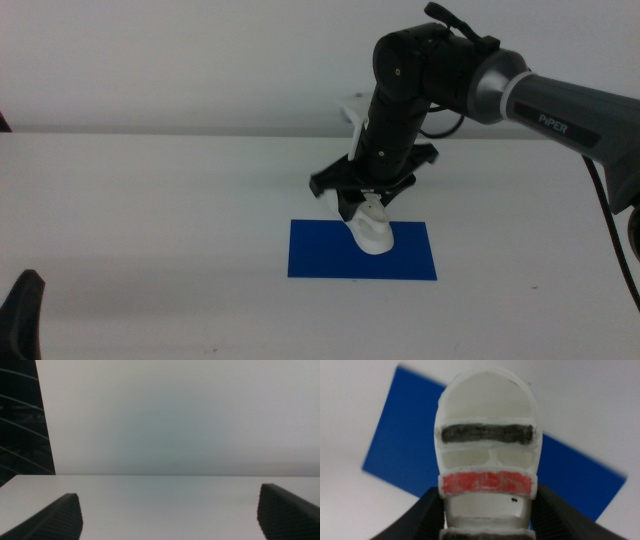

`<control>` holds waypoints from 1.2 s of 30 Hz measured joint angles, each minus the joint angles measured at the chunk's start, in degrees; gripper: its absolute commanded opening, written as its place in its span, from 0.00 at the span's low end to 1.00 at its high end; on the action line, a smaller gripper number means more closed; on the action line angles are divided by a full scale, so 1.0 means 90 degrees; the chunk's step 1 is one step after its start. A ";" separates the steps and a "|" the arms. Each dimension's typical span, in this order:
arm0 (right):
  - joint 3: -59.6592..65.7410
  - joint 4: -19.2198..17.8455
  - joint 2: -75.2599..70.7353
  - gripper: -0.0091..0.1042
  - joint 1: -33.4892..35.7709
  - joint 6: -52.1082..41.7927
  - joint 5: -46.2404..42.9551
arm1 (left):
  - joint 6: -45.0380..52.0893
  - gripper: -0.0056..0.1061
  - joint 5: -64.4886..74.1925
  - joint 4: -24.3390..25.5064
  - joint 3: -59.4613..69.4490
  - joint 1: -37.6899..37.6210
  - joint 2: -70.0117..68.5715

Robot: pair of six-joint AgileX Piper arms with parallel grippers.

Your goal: Use one arm to grab the shoe from the table and place it on the mat.

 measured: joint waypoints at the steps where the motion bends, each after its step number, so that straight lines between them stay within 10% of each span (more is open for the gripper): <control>1: 0.0000 0.0014 0.0000 0.10 0.0000 -0.0565 0.0000 | 0.0000 0.89 0.0000 0.0000 0.0000 0.0000 0.0000; 17: 0.0000 0.0997 0.0000 0.10 0.0000 -0.7290 0.0034 | 0.0000 0.89 0.0000 0.0000 0.0000 0.0000 0.0000; 36: 0.0000 0.0275 0.0490 0.10 0.0000 -0.7289 0.0034 | 0.0000 0.89 0.0000 0.0000 0.0000 0.0000 0.0000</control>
